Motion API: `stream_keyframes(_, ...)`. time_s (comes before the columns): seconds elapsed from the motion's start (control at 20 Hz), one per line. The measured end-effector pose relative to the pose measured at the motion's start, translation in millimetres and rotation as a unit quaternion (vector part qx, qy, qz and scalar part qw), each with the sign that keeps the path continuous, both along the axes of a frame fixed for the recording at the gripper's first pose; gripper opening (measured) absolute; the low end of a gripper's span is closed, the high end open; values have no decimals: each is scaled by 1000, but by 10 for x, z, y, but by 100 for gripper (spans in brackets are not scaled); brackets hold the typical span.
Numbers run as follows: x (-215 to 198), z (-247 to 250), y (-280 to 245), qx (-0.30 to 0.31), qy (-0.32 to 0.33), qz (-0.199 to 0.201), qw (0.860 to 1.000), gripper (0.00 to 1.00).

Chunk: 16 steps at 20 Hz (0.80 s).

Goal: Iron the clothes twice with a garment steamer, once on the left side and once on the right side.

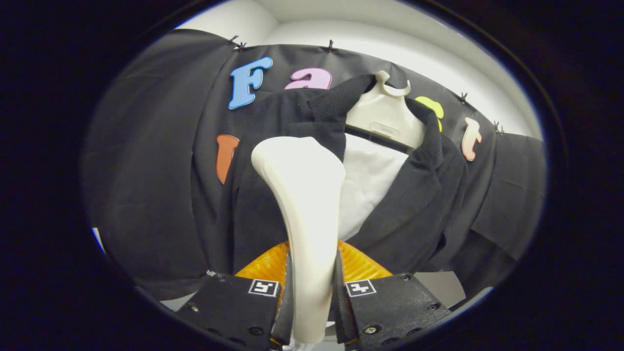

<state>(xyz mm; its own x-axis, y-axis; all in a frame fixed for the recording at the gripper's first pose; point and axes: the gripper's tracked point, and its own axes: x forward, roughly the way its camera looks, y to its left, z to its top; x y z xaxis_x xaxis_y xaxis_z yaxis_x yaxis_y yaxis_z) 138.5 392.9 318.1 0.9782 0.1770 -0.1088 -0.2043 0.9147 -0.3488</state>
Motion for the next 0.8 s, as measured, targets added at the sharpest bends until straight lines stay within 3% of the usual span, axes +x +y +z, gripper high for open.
stream_keyframes(0.8, 5, -739, -196, -16, 28, -17, 999, 37)
